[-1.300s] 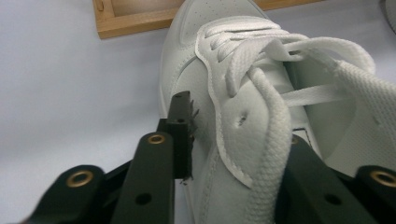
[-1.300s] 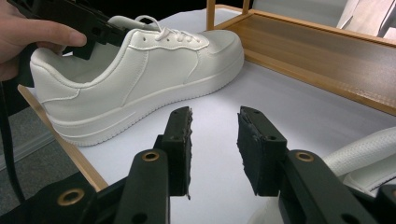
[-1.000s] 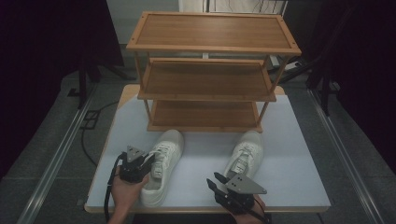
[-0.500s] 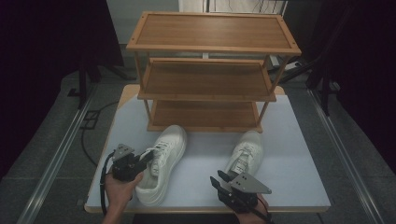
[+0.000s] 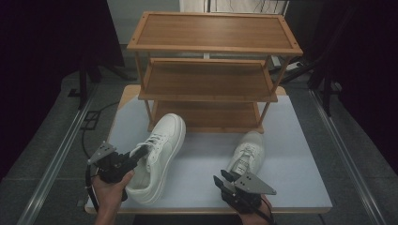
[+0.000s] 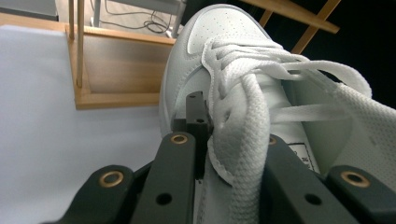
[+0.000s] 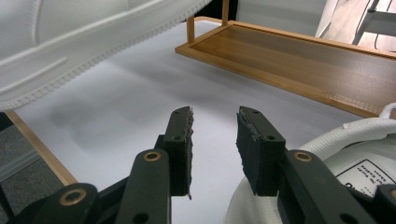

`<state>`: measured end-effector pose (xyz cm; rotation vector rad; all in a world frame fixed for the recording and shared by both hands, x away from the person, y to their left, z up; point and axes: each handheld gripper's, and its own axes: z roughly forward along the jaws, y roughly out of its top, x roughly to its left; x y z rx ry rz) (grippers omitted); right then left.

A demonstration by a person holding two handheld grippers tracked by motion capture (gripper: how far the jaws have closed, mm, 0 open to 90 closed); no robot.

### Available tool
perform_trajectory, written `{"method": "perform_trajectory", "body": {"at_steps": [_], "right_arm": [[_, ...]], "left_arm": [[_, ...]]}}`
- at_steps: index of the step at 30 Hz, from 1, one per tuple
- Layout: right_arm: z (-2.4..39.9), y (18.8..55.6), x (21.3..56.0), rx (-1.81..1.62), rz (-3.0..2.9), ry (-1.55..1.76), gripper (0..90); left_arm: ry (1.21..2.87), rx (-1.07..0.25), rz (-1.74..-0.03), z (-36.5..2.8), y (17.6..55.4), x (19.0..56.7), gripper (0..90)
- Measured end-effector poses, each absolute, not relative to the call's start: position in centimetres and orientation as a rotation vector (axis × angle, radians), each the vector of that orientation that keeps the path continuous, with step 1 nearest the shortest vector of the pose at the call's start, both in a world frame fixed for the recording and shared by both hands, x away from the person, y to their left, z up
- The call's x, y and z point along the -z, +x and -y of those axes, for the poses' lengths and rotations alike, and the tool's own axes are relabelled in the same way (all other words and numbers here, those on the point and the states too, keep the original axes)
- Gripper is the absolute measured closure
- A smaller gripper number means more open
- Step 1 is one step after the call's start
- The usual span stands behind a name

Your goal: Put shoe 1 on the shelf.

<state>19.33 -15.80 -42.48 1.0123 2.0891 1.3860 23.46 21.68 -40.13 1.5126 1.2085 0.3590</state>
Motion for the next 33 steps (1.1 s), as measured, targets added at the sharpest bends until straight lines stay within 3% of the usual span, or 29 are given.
{"method": "perform_trajectory", "body": {"at_steps": [18, 33], "right_arm": [[16.8, 19.7, 42.2, -1.398, -2.052, 1.052, 65.3], [17.2, 19.8, 42.1, -1.405, -2.038, 1.059, 65.3]], "left_arm": [[1.438, -0.359, -1.175, -20.9, 23.8, 36.6, 83.6], [1.401, -0.374, -1.184, -17.4, 29.1, 32.9, 83.6]]}}
